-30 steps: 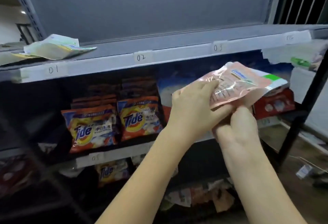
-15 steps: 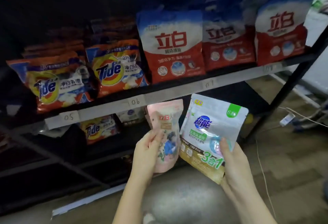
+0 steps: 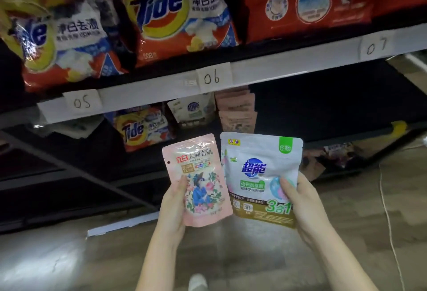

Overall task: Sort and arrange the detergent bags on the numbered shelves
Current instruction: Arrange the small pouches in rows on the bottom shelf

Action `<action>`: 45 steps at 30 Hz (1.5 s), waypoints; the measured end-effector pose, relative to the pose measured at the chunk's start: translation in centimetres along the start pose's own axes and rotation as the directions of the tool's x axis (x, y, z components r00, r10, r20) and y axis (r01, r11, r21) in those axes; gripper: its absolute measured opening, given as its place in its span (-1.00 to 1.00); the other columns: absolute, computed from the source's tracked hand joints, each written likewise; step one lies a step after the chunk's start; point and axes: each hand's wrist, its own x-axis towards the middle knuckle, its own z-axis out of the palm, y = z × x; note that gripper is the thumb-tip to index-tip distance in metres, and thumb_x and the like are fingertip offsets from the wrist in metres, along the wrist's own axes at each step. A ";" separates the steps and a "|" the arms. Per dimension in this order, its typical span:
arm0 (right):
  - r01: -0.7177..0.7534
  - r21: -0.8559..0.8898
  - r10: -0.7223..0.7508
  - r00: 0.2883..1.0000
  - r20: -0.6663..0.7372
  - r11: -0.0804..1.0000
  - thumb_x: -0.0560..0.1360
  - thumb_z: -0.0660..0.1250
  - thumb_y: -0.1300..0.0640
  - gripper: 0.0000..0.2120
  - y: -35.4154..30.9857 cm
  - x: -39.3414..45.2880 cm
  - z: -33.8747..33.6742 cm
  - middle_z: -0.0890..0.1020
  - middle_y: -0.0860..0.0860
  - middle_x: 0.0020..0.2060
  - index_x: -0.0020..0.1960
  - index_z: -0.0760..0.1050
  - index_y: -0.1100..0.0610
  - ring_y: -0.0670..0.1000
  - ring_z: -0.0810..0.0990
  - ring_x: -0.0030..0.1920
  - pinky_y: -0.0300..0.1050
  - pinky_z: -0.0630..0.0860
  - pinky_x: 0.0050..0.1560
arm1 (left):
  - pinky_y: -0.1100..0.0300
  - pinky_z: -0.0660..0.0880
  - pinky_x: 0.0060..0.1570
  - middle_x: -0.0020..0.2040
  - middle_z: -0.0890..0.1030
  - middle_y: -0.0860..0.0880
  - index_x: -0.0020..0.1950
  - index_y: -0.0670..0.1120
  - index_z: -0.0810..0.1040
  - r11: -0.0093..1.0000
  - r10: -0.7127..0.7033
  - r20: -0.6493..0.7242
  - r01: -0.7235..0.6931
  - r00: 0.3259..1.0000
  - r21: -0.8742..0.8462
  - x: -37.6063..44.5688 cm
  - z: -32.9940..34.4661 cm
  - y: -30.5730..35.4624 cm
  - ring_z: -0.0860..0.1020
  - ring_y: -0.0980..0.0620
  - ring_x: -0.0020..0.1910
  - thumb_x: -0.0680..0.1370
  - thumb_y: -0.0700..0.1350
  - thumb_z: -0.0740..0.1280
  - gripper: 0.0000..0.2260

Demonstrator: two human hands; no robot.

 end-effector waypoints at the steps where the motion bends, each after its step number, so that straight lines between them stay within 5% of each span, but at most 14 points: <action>1: 0.002 -0.029 -0.002 1.000 0.006 1.000 0.58 0.19 0.25 -0.81 0.9 1.1 1.1 0.70 0.04 -0.07 0.05 0.53 0.05 0.02 0.69 -0.08 -0.05 0.60 -0.06 | -0.04 0.59 0.03 0.09 0.66 -0.14 0.25 -0.13 0.51 1.000 0.005 -0.006 -0.005 1.000 0.012 1.2 -0.9 0.0 0.64 -0.12 0.06 0.58 0.01 0.20 -0.67; 10: 0.095 0.064 -0.101 0.990 0.099 0.993 0.40 0.34 0.30 -0.82 4.9 12.1 14.4 0.67 0.00 -0.22 0.00 0.57 0.22 0.00 0.64 -0.18 -0.08 0.55 -0.08 | -0.01 0.55 0.00 0.05 0.67 -0.10 0.20 -0.10 0.52 0.989 0.144 -0.092 -0.146 0.985 -0.011 12.4 -9.7 1.8 0.65 -0.06 0.02 0.46 0.13 0.26 -0.58; 12: 0.054 0.083 -0.061 0.995 0.079 0.995 0.39 0.39 0.23 -0.58 5.1 14.6 17.0 0.59 0.03 -0.04 0.24 0.47 0.24 0.05 0.58 0.01 -0.15 0.50 0.00 | 0.00 0.55 -0.01 0.02 0.68 -0.10 0.17 -0.10 0.53 0.982 0.185 -0.116 -0.187 0.976 -0.010 14.6 -11.1 1.9 0.66 -0.06 0.00 0.54 0.09 0.24 -0.67; 14: 0.120 0.080 -0.125 0.990 0.059 0.990 0.53 0.31 0.22 -0.61 5.5 16.9 18.7 0.52 0.01 0.16 0.34 0.38 0.18 0.02 0.51 0.19 -0.34 0.41 0.08 | 0.01 0.54 -0.01 0.04 0.68 -0.10 0.14 -0.09 0.54 0.972 0.211 -0.148 -0.223 0.966 -0.070 16.9 -12.1 1.8 0.66 -0.05 -0.02 0.53 0.07 0.25 -0.70; 20: 0.414 0.113 -0.426 0.898 0.112 0.903 0.55 0.23 0.31 -0.81 9.1 22.8 21.1 0.64 -0.11 -0.15 0.00 0.53 0.07 -0.21 0.62 -0.17 -0.35 0.52 -0.14 | 0.19 0.55 -0.17 0.12 0.60 0.03 0.24 -0.11 0.50 0.955 0.258 -0.182 -0.279 0.949 -0.103 24.3 -12.4 2.0 0.62 0.03 -0.14 0.61 0.09 0.13 -0.63; 23: 0.511 0.086 -0.518 0.850 0.100 0.855 0.55 0.25 0.26 -0.87 11.1 25.7 21.7 0.65 0.00 -0.16 -0.07 0.55 0.12 -0.09 0.65 -0.15 -0.23 0.55 -0.16 | 0.20 0.60 -0.27 -0.14 0.70 0.12 0.04 0.02 0.58 0.887 0.423 -0.145 -0.441 0.895 -0.137 27.0 -12.3 1.1 0.67 0.10 -0.15 0.53 0.11 0.24 -0.76; 29: 0.643 0.193 -0.663 0.747 0.056 0.741 0.56 0.21 0.28 -0.83 13.3 28.9 21.8 0.65 -0.01 -0.11 -0.02 0.52 0.07 -0.09 0.65 -0.10 -0.24 0.55 -0.13 | 0.07 0.57 -0.08 -0.11 0.70 0.06 0.02 0.04 0.56 0.810 0.544 -0.145 -0.562 0.827 -0.166 30.2 -12.4 -1.4 0.66 0.05 -0.10 0.38 0.15 0.35 -0.70; 32: 0.691 0.199 -0.707 0.707 0.012 0.695 0.55 0.19 0.32 -0.80 13.5 29.4 21.6 0.64 -0.02 -0.13 -0.04 0.51 0.06 -0.11 0.64 -0.12 -0.28 0.55 -0.16 | 0.02 0.56 -0.04 -0.18 0.70 0.06 0.03 0.01 0.57 0.779 0.589 -0.131 -0.603 0.798 -0.173 30.4 -12.4 -1.8 0.67 0.04 -0.13 0.45 0.11 0.34 -0.75; 36: 0.755 0.103 -0.755 0.654 -0.052 0.647 0.58 0.18 0.26 -0.86 13.8 30.0 21.5 0.61 -0.08 -0.09 0.05 0.48 0.11 -0.20 0.60 -0.09 -0.37 0.50 -0.13 | -0.01 0.59 -0.07 -0.17 0.71 0.04 -0.05 0.03 0.58 0.741 0.641 -0.061 -0.637 0.765 -0.213 29.9 -12.3 -2.1 0.68 0.05 -0.17 0.35 0.11 0.34 -0.74; 40: 0.754 -0.080 -0.758 0.646 -0.088 0.652 0.61 0.15 0.16 -0.86 14.1 30.6 22.1 0.55 -0.07 -0.10 0.10 0.43 0.17 -0.05 0.56 -0.02 -0.19 0.50 -0.01 | 0.01 0.58 -0.10 -0.15 0.71 0.02 -0.03 0.00 0.57 0.739 0.648 -0.038 -0.640 0.761 -0.212 29.8 -12.4 -2.0 0.68 0.04 -0.15 0.34 0.10 0.35 -0.71; 45: 0.753 -0.206 -0.780 0.608 -0.148 0.625 0.64 0.07 0.13 -0.78 13.4 30.5 22.2 0.49 -0.09 -0.17 0.12 0.40 0.24 -0.11 0.49 -0.15 -0.16 0.48 -0.06 | 0.03 0.58 -0.09 -0.13 0.71 0.03 0.00 0.02 0.56 0.731 0.655 -0.034 -0.645 0.755 -0.220 29.8 -12.6 -2.2 0.68 0.04 -0.11 0.43 0.09 0.33 -0.78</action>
